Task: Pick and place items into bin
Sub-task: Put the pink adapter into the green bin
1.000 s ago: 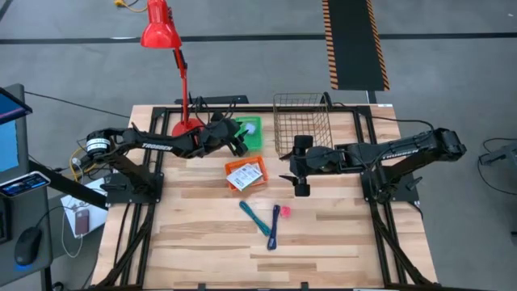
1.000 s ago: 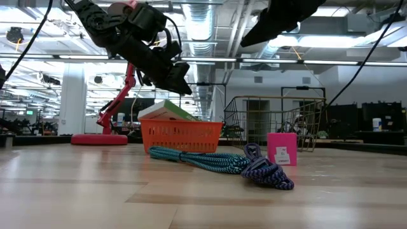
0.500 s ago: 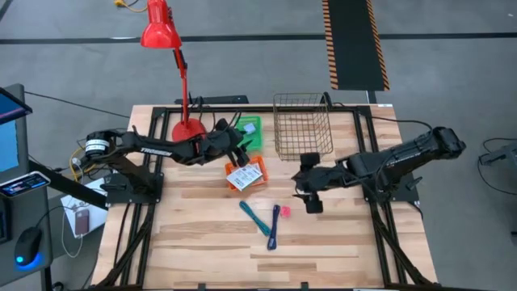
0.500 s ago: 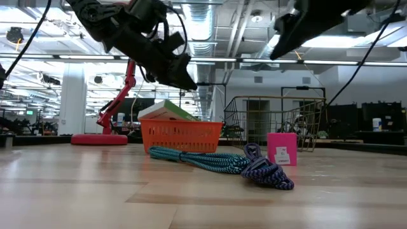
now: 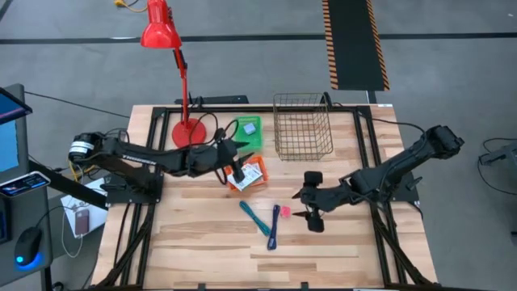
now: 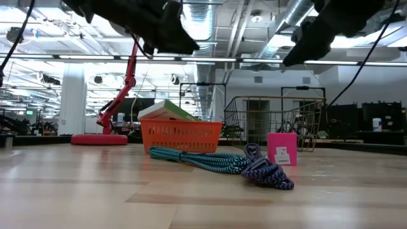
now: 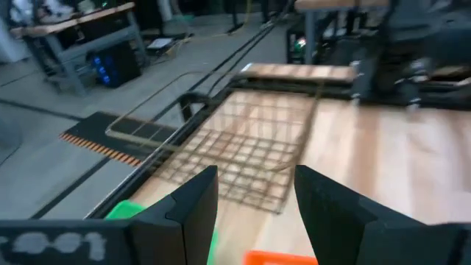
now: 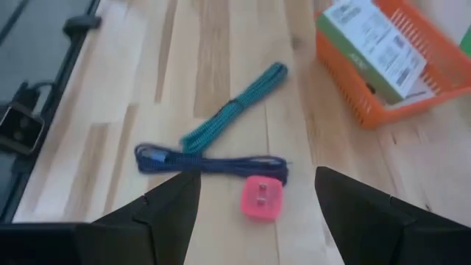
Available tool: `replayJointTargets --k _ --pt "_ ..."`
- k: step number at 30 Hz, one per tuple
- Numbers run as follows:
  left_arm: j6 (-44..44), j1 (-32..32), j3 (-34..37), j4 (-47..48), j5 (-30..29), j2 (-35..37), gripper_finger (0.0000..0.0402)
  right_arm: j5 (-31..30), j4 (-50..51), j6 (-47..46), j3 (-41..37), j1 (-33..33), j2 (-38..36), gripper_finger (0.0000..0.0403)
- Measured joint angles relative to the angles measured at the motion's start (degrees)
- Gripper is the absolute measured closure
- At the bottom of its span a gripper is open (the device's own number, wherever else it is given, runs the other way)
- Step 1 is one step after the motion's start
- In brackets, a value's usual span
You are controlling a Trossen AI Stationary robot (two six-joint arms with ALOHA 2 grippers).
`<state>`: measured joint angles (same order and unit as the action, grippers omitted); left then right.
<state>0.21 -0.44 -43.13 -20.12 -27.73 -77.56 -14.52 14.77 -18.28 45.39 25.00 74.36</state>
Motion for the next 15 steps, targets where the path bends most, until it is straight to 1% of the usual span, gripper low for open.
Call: replayJointTargets --k 9,15 --pt "-2.33 -4.18 0.0 -0.53 -0.15 -0.3 0.0231 -2.25 -14.92 -5.66 -9.95 0.5 -0.01 0.0139" --pt "-2.62 -5.44 0.0 -1.27 -0.15 -0.3 0.0231 -3.12 -22.88 -6.86 -16.5 0.63 -0.01 0.0139"
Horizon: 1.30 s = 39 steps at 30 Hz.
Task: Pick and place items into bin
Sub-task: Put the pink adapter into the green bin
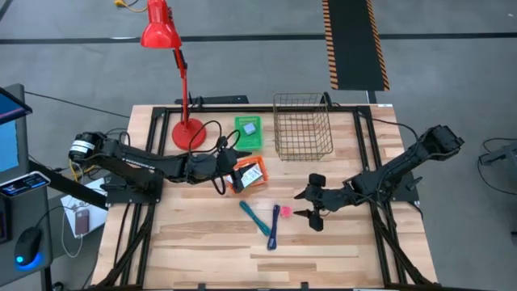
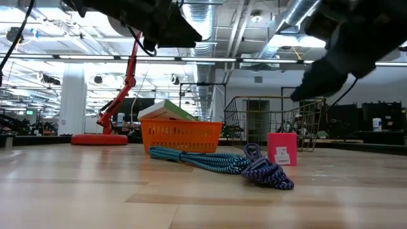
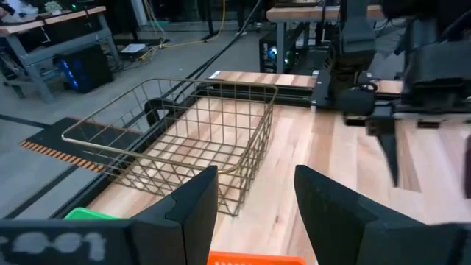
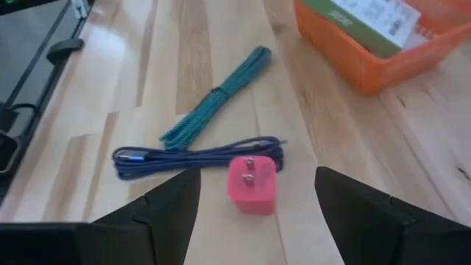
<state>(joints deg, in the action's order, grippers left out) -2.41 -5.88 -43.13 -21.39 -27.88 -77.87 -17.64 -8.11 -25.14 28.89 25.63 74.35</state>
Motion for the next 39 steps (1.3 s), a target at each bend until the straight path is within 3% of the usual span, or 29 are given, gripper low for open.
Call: replayJointTargets --k 22,39 --pt "-0.9 -1.89 0.0 -2.18 0.01 -0.02 0.0231 -10.76 -12.12 -0.9 -12.43 7.36 0.0 0.0139" --pt "-1.01 -2.0 0.0 -2.1 0.04 -0.02 0.0231 -12.33 -15.06 -7.92 -15.83 11.72 0.96 0.0139"
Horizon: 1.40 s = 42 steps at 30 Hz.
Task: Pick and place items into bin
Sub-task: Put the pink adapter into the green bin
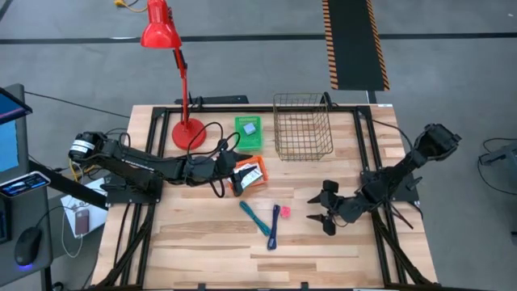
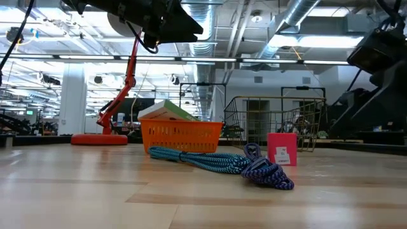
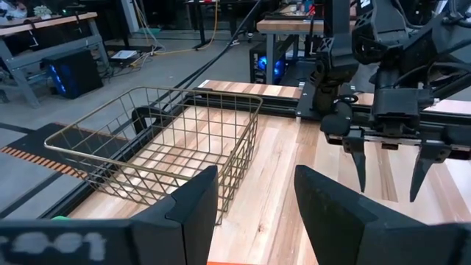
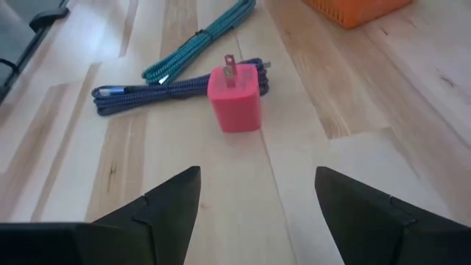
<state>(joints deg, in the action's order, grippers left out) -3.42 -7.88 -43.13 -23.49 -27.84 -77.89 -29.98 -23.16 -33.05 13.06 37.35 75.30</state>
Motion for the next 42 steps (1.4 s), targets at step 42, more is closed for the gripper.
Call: replayJointTargets --k 42 --pt "-0.29 0.0 0.0 0.64 0.53 -0.02 0.0231 10.72 -33.43 17.12 4.8 -12.43 29.95 0.0149"
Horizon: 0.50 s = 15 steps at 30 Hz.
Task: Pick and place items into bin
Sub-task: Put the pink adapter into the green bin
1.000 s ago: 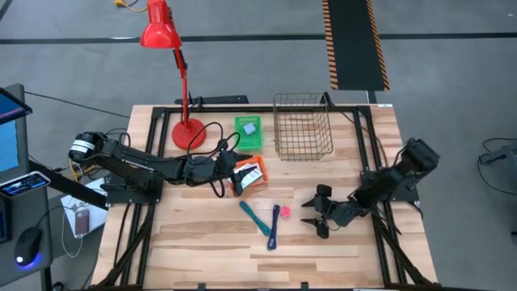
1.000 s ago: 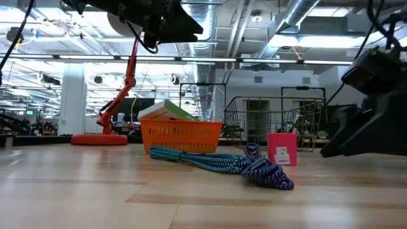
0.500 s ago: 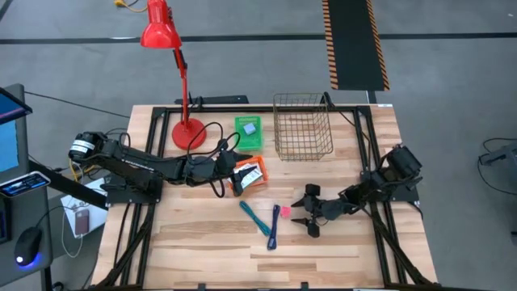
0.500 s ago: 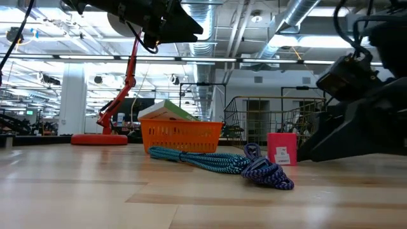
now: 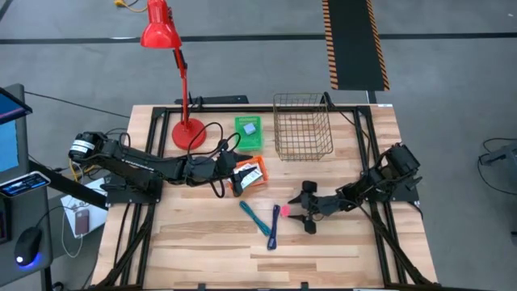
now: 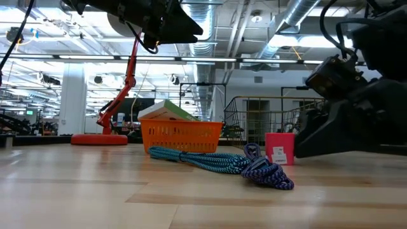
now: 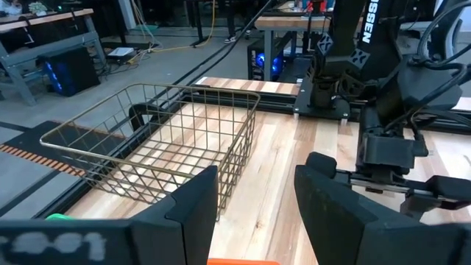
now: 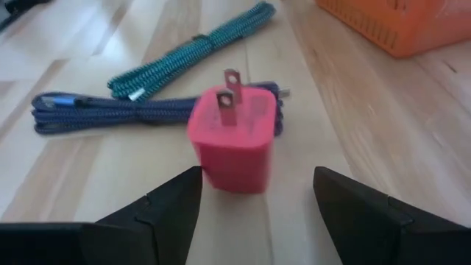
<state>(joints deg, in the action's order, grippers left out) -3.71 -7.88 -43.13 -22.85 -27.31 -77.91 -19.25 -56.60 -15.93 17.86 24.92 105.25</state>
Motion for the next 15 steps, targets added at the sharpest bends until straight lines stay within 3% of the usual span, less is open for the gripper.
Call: replayJointTargets --k 15 --pt "-0.11 0.0 0.0 0.52 0.0 0.0 0.0231 2.42 0.8 2.44 2.01 -0.32 0.0 0.0157"
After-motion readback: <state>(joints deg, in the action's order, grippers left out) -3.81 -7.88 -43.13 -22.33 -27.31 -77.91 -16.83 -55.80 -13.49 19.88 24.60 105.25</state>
